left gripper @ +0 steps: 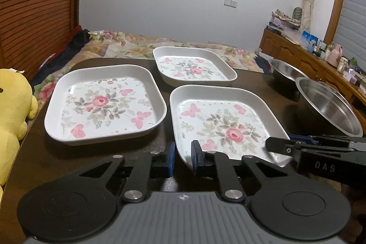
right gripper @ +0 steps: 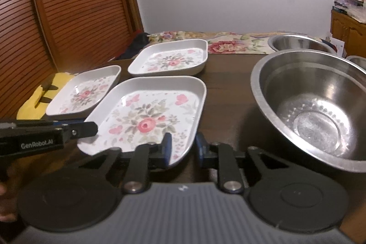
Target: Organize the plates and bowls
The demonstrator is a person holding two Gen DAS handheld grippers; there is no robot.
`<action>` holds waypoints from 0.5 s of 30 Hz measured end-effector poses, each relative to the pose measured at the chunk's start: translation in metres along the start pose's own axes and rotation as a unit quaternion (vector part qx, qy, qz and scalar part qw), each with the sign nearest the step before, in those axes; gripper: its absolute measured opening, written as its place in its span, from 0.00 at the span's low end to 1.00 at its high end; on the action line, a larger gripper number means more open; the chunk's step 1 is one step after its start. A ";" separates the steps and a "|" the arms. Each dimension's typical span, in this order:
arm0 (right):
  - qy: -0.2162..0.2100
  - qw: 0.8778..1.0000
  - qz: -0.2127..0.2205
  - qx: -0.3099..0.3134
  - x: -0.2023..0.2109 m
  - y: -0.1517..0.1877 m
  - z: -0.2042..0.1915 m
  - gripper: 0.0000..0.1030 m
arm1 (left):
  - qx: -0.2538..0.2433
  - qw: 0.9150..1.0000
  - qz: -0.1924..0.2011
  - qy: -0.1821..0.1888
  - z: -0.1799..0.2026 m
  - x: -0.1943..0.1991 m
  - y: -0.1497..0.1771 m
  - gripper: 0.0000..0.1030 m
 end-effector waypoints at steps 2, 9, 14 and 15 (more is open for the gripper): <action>-0.004 1.000 0.002 0.000 0.000 0.001 0.001 0.21 | 0.001 1.000 0.001 0.003 -0.001 -0.001 0.001 0.15; -0.012 1.000 -0.002 0.008 0.006 0.002 0.004 0.20 | -0.013 1.000 0.002 0.010 0.002 0.008 0.005 0.15; -0.025 1.000 -0.005 0.002 0.019 0.007 0.006 0.20 | -0.017 1.000 0.011 0.013 0.007 0.023 0.010 0.16; -0.027 1.000 -0.003 0.002 0.023 0.008 0.005 0.20 | -0.021 1.000 0.013 0.012 0.010 0.026 0.010 0.16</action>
Point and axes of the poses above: each gripper's, at about its wrist camera, not at the fingertips, and x roughly against the way its jaws point, z to its right, y to its underside, the point moved 3 cm from there along -x, roughly the way its jaws point, and after that the axes turned 5 degrees about -x, right-handed, at the moved point
